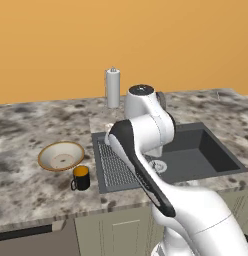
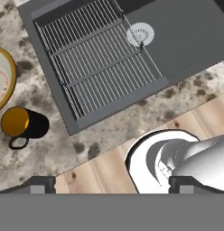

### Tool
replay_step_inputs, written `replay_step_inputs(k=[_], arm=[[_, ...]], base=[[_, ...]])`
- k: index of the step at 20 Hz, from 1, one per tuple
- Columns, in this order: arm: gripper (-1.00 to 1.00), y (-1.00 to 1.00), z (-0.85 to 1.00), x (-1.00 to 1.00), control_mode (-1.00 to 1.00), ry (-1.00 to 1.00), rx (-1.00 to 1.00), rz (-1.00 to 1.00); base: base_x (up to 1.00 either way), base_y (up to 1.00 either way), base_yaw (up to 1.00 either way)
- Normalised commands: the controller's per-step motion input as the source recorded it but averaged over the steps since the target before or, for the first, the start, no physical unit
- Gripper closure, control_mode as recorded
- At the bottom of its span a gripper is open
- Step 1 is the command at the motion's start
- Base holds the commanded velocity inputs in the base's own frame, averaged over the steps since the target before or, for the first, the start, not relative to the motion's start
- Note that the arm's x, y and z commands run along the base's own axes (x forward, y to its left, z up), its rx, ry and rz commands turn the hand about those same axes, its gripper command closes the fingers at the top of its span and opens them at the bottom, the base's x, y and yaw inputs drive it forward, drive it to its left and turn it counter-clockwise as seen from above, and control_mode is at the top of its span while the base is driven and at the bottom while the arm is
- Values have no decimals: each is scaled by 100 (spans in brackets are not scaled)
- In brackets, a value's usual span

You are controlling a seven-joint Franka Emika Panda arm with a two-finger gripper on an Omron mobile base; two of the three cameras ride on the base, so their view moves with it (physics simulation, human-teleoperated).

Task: Pick the mug and place it in the sink. Pick the bowl and place it in the open cabinet and then close the cabinet.

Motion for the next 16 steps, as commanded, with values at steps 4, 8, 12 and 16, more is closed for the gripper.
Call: replay_step_inputs(k=[4,8,12,16], arm=[[-100,52,-21,0,-100,0,15,0],[-100,61,-18,0,-100,1,4,-1],[-100,44,-8,-1,-100,0,0,-1],[-100,33,-15,0,-100,3,0,0]], base=[[0,0,0],[0,0,0],[0,0,0],[0,0,0]])
